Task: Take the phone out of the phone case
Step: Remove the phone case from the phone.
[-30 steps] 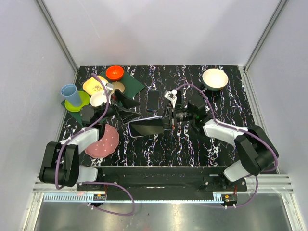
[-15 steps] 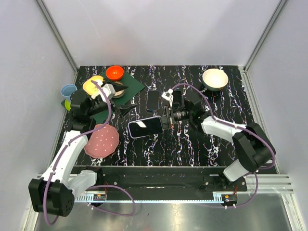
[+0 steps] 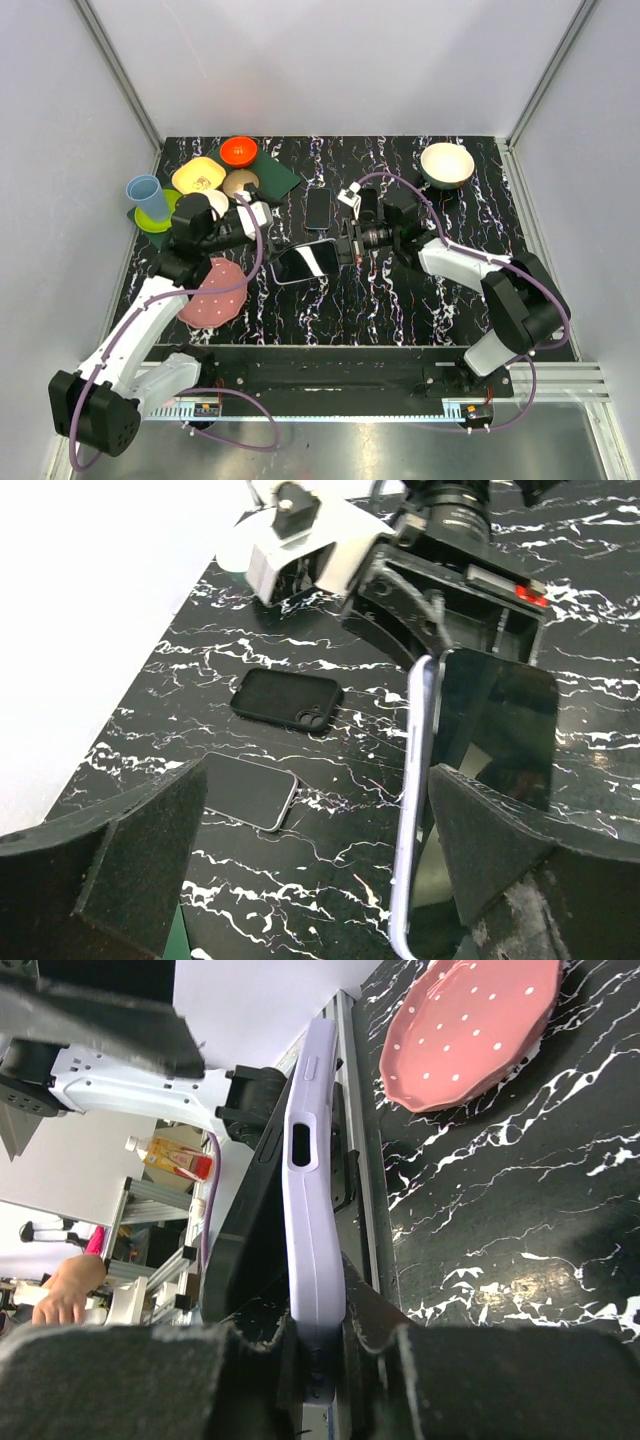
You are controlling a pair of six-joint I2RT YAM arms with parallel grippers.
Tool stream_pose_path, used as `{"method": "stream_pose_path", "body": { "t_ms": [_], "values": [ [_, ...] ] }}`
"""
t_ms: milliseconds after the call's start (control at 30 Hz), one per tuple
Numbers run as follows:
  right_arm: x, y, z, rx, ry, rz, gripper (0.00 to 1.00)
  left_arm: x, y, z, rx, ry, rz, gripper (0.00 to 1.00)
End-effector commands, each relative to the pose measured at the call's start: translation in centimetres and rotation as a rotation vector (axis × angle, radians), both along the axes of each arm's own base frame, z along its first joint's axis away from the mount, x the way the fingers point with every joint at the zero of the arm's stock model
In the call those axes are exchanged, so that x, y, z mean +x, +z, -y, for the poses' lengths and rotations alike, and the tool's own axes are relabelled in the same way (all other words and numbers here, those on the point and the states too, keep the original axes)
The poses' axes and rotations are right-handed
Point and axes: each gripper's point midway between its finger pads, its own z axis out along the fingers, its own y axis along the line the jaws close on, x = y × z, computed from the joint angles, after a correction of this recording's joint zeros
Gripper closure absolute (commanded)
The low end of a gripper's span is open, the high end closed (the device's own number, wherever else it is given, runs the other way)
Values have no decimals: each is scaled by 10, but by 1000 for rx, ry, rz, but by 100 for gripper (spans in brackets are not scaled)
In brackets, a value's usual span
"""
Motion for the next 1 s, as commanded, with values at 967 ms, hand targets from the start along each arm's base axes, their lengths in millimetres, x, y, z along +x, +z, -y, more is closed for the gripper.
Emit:
{"method": "stream_pose_path", "body": {
  "t_ms": [967],
  "values": [
    [30, 21, 1, 38, -68, 60, 100, -34, -35, 36, 127, -137, 135, 1]
  ]
}}
